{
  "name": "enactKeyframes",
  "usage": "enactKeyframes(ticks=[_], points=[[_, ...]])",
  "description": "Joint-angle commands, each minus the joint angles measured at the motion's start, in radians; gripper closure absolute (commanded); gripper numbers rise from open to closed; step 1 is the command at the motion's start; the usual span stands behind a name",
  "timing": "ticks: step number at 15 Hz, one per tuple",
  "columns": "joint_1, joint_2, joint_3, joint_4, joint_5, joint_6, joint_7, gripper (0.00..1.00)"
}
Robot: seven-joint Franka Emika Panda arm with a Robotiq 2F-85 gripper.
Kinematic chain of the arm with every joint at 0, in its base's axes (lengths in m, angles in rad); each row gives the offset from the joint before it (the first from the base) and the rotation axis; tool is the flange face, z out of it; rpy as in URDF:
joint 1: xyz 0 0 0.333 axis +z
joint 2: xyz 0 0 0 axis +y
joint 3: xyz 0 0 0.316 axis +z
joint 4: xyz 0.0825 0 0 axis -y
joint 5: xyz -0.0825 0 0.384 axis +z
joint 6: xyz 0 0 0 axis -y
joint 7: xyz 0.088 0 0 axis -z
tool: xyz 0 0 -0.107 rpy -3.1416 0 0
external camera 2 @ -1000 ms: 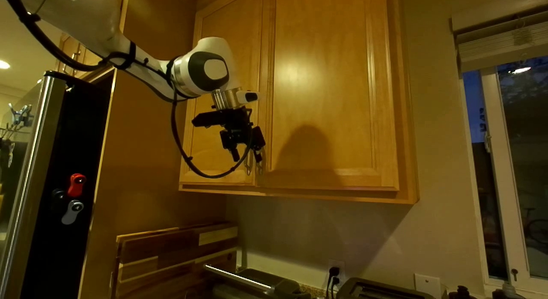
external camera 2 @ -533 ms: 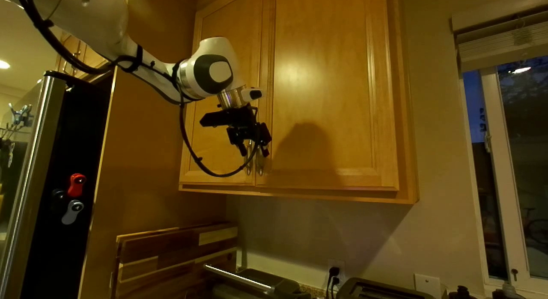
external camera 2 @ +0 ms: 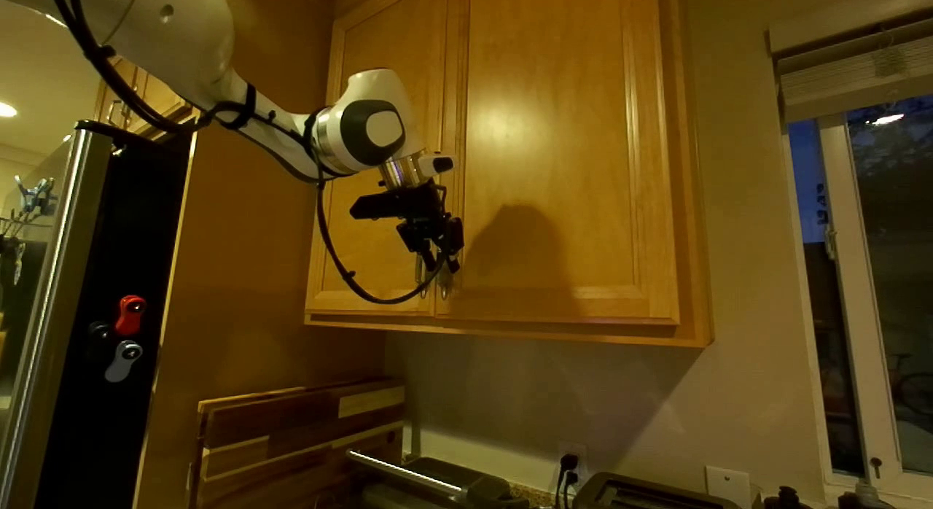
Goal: Open the cupboard, take the orange clamp and put it inside
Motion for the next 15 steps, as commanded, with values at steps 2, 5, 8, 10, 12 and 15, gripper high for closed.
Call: enactKeyframes(ticks=[2, 5, 8, 10, 12, 15], points=[[0.012, 0.017, -0.013, 0.018, 0.029, 0.025, -0.010, 0.79], [0.022, 0.021, -0.011, 0.022, 0.036, 0.026, -0.019, 0.93], [0.022, 0.023, -0.009, 0.019, 0.024, 0.032, -0.030, 0.88], [0.020, 0.024, -0.008, 0.019, 0.017, 0.033, -0.034, 0.90], [0.020, 0.026, -0.008, 0.020, 0.017, 0.026, -0.032, 0.82], [0.019, 0.036, -0.007, 0.029, 0.007, 0.027, -0.038, 0.53]])
